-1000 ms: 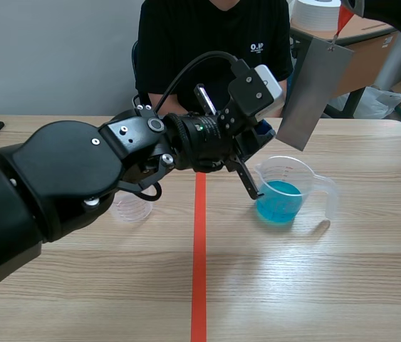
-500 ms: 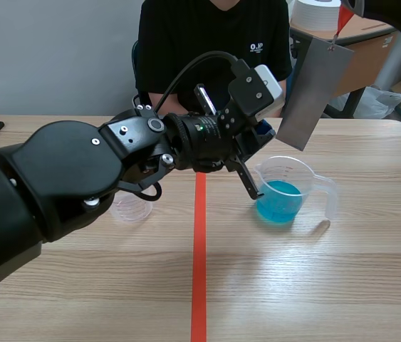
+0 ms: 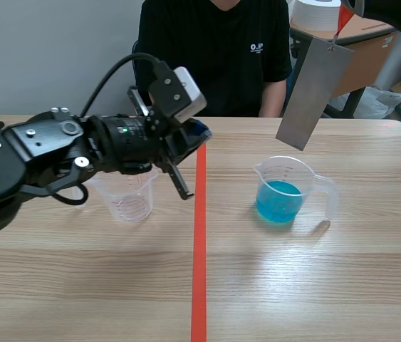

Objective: Do the redox reaction experiment.
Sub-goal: 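Put the plate into the left beaker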

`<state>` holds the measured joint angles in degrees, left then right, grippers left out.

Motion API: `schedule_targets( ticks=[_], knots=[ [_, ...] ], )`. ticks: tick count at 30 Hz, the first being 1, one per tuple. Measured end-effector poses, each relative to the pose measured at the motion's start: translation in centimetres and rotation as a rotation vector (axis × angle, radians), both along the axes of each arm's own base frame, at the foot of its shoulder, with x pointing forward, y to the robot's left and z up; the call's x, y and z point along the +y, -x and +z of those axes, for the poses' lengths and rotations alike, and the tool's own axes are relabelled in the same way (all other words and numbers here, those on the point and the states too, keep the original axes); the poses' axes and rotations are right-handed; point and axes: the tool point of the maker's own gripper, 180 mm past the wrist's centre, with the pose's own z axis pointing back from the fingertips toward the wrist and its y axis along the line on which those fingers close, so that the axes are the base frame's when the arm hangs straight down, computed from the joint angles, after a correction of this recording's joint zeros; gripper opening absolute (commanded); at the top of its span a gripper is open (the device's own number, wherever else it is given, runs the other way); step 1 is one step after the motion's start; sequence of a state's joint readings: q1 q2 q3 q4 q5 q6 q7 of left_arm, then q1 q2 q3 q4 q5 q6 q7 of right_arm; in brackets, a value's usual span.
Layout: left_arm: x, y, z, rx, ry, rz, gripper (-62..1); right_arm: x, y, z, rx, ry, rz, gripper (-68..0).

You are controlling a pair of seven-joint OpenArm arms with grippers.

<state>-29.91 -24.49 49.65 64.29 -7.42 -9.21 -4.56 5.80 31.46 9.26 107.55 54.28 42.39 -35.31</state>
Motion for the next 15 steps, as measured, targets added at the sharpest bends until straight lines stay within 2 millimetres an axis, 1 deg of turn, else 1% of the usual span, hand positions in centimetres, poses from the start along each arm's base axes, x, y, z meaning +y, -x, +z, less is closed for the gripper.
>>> schedule_targets(
  ticks=[4, 6, 11, 13, 15],
  knots=[
    [4.1, 2.1, -0.3, 0.013, -0.026, 0.037, -56.0, 0.0, 0.0, 0.0, 0.0, 0.0, 0.0, -65.8],
    [6.7, 3.3, -0.6, 0.033, -0.04, 0.074, -56.0, 0.0, 0.0, 0.0, 0.001, 0.001, 0.0, -65.8],
    [14.2, 5.4, -1.8, 0.098, -0.086, 0.238, -56.0, 0.0, 0.0, 0.0, 0.002, 0.002, -0.001, -65.8],
    [17.3, 6.3, -2.6, 0.122, -0.117, 0.322, -56.0, 0.0, 0.0, 0.0, 0.002, 0.002, -0.001, -65.8],
    [20.1, 7.7, -3.8, 0.16, -0.148, 0.391, -56.0, 0.0, 0.0, 0.0, 0.002, 0.002, -0.001, -65.8]
  ],
)
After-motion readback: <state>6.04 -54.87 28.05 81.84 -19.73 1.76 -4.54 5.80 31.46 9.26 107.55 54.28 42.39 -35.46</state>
